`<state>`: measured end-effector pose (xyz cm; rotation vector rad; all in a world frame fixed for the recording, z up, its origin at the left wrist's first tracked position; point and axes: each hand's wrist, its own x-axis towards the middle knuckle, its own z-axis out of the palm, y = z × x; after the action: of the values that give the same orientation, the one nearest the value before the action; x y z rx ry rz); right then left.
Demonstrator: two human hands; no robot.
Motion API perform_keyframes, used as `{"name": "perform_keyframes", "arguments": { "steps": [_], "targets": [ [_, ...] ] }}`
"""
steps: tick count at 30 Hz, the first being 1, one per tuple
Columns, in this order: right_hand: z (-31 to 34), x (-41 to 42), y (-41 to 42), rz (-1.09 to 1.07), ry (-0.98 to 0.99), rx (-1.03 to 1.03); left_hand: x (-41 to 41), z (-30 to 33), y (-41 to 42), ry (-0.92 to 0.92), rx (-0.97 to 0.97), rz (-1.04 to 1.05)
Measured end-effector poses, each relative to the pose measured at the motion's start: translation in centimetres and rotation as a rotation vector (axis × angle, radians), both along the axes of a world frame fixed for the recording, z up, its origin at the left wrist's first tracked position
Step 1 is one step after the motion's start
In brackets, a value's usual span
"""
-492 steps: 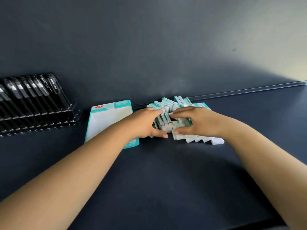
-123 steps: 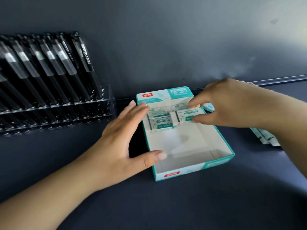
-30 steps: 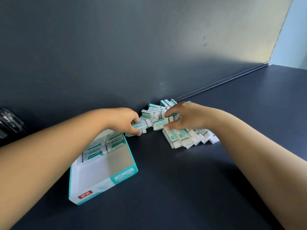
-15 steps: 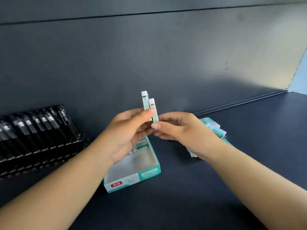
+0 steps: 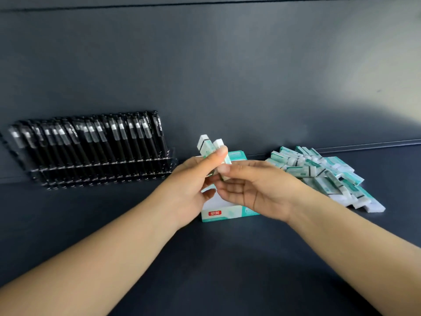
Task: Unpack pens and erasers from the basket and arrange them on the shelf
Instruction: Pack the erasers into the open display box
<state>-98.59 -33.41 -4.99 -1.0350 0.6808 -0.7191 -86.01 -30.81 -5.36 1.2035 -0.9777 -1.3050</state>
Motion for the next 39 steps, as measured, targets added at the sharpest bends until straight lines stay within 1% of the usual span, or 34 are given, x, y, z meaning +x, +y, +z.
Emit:
{"name": "perform_keyframes", "arguments": {
  "steps": [4,7,10,12,14,17,22,27,32,35,39],
  "targets": [
    [0.1,0.2,0.3,0.062,0.009,0.054,1.0,0.1,0.4,-0.049,0.009,0.002],
    [0.3,0.0,0.2,0.057,0.044,0.063,2.0,-0.3,0.5,-0.03,0.024,0.08],
    [0.4,-0.3,0.1,0.083,0.082,0.068,2.8,-0.7,0.8,-0.093,0.019,0.135],
    [0.3,-0.6,0.0,0.11,0.091,0.06,3.3,-1.1,0.9,-0.101,0.03,0.153],
    [0.2,-0.8,-0.2,0.132,0.091,0.045,3.9,-1.4,1.0,-0.072,0.068,0.139],
    [0.0,-1.0,-0.3,0.141,0.112,-0.011,4.6,-1.6,1.2,0.031,0.112,0.044],
    [-0.2,-1.3,-0.7,0.086,0.106,-0.073,5.6,-1.8,1.8,0.198,0.136,-0.097],
    [-1.0,-1.8,-1.2,-0.003,0.118,-0.123,5.6,-1.6,1.9,0.357,0.157,-0.031],
    [-1.4,-2.1,-1.3,-0.103,0.077,-0.121,5.6,-1.9,1.8,0.384,0.174,-0.004],
    [-1.6,-2.1,-1.4,-0.161,0.117,-0.163,5.5,-2.2,1.7,0.351,0.151,-0.02],
    [-1.7,-1.9,-1.4,-0.177,0.097,-0.188,5.6,-2.3,1.8,0.302,0.089,-0.043]
  ]
}}
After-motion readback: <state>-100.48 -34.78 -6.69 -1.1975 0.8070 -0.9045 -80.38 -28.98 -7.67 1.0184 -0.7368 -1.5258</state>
